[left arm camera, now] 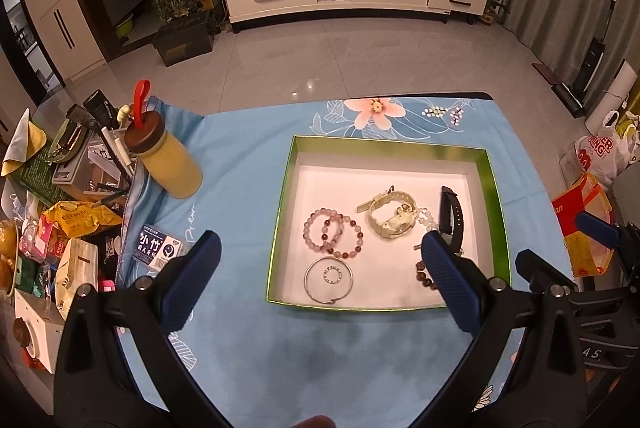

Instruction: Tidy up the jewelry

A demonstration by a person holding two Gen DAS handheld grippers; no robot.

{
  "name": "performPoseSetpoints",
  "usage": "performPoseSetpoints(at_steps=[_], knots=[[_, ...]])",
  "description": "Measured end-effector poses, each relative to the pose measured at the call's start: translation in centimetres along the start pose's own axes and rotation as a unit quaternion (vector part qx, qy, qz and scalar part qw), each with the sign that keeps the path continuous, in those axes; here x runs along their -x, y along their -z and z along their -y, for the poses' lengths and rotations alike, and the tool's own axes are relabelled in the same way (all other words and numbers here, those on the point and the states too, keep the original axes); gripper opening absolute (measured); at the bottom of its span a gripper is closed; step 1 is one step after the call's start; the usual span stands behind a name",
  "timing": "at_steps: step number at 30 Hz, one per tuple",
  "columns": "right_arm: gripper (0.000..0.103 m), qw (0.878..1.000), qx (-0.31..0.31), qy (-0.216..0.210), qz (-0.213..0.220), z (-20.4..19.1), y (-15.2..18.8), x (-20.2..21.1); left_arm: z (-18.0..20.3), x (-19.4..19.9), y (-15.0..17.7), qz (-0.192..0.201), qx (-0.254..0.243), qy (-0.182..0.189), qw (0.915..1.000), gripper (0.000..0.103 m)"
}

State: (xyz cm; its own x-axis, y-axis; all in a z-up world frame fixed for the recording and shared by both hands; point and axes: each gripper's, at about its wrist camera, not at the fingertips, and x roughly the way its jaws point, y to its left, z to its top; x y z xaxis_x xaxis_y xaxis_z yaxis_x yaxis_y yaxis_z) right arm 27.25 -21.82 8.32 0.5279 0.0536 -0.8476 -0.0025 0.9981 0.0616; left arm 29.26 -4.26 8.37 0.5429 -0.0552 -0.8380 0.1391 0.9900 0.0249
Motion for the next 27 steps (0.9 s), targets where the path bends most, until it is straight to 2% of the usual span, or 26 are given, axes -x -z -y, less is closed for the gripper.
performPoseSetpoints(at_steps=[27], knots=[[0.102, 1.0, -0.006, 0.001, -0.005, 0.6, 0.1, -1.0, 0.3, -1.5, 0.0, -0.012, 0.001, -0.006, 0.9999, 0.101]])
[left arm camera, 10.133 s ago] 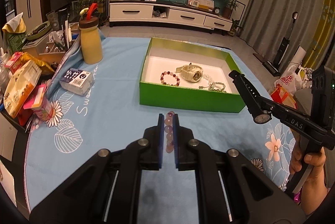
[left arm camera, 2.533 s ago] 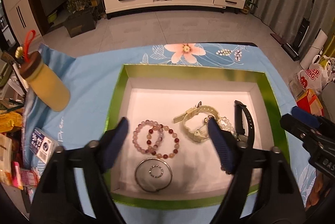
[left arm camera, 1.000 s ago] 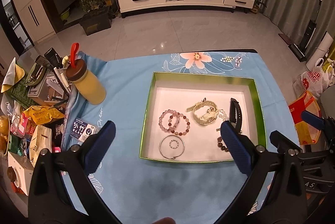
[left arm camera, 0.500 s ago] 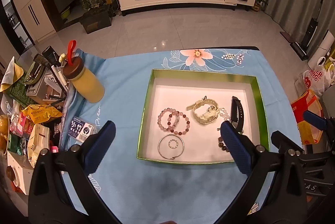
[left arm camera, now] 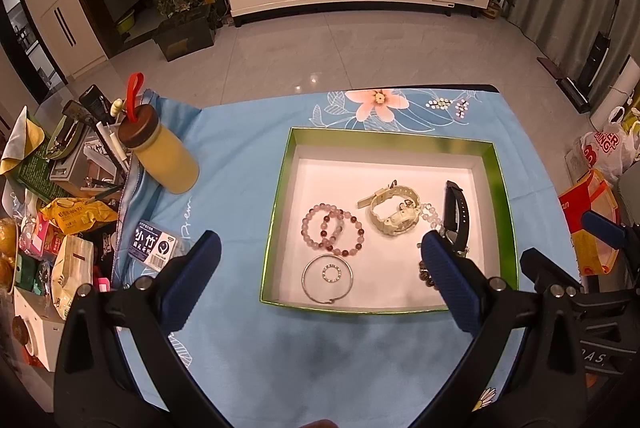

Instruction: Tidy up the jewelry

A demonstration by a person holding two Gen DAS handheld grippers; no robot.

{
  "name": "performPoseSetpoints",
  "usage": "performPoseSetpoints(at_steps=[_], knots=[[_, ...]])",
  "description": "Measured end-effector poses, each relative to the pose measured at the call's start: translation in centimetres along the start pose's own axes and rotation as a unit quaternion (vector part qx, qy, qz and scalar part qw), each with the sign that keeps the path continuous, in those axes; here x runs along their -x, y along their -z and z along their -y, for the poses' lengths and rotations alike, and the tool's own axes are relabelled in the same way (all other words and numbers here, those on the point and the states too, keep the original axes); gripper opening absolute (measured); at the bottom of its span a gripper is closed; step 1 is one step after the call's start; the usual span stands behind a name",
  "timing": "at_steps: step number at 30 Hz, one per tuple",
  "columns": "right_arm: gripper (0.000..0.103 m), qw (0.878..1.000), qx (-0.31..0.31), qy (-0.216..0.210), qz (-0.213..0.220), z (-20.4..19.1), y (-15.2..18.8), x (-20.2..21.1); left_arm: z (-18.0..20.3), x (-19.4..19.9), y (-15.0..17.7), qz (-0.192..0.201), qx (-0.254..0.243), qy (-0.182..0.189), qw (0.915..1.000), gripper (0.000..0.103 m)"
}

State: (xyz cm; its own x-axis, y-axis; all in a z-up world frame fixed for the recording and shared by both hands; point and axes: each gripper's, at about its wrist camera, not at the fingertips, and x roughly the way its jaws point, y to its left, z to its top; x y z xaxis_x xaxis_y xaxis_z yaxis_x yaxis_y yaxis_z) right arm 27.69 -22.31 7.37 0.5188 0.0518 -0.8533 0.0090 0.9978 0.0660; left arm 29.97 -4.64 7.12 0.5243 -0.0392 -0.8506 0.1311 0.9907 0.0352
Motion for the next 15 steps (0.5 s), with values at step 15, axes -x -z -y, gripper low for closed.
performPoseSetpoints(at_steps=[15], knots=[[0.102, 1.0, -0.002, 0.001, -0.001, 0.2, 0.17, -0.33, 0.17, -0.42, 0.25, -0.008, 0.002, -0.004, 1.0, 0.101]])
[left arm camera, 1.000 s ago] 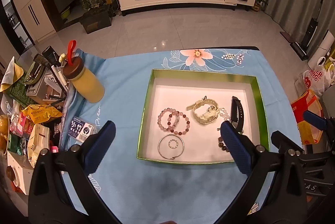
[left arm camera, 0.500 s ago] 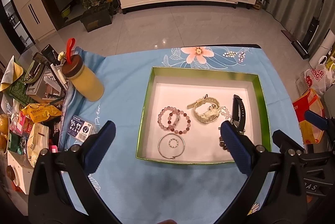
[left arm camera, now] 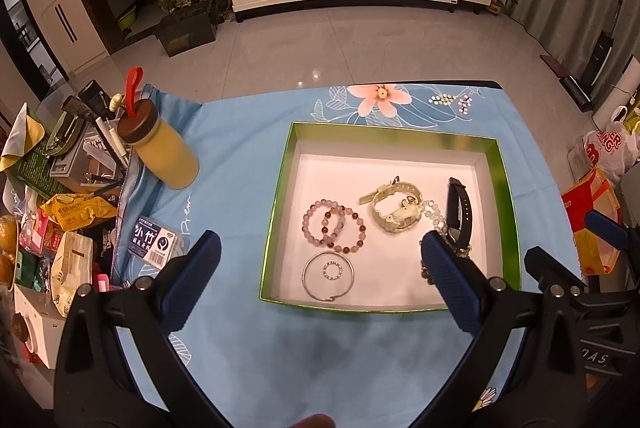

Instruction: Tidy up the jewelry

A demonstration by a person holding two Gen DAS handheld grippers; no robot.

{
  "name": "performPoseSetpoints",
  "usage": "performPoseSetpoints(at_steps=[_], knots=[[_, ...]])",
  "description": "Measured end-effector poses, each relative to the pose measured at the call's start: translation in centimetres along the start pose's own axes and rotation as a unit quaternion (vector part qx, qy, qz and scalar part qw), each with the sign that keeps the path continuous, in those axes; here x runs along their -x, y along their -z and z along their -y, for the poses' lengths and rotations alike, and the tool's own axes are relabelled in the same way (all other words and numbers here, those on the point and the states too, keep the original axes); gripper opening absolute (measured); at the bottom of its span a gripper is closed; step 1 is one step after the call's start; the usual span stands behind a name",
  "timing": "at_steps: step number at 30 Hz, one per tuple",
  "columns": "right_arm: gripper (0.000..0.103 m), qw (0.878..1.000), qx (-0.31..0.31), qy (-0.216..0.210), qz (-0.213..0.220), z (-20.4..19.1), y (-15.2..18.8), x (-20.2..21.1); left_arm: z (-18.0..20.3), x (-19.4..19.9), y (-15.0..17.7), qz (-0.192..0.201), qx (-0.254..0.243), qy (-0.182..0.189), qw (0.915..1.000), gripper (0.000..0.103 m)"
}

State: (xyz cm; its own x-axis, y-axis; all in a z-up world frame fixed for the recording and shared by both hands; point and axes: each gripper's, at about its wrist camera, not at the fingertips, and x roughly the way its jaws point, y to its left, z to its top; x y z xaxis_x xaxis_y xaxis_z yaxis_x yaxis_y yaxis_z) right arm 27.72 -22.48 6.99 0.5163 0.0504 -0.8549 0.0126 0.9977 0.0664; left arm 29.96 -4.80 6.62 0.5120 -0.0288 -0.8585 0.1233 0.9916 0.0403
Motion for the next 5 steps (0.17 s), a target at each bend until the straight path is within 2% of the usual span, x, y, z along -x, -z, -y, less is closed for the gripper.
performPoseSetpoints(at_steps=[5], knots=[[0.102, 1.0, 0.0, 0.001, 0.0, 0.14, 0.01, 0.04, -0.21, 0.0, 0.05, -0.002, 0.005, 0.002, 1.0, 0.101]])
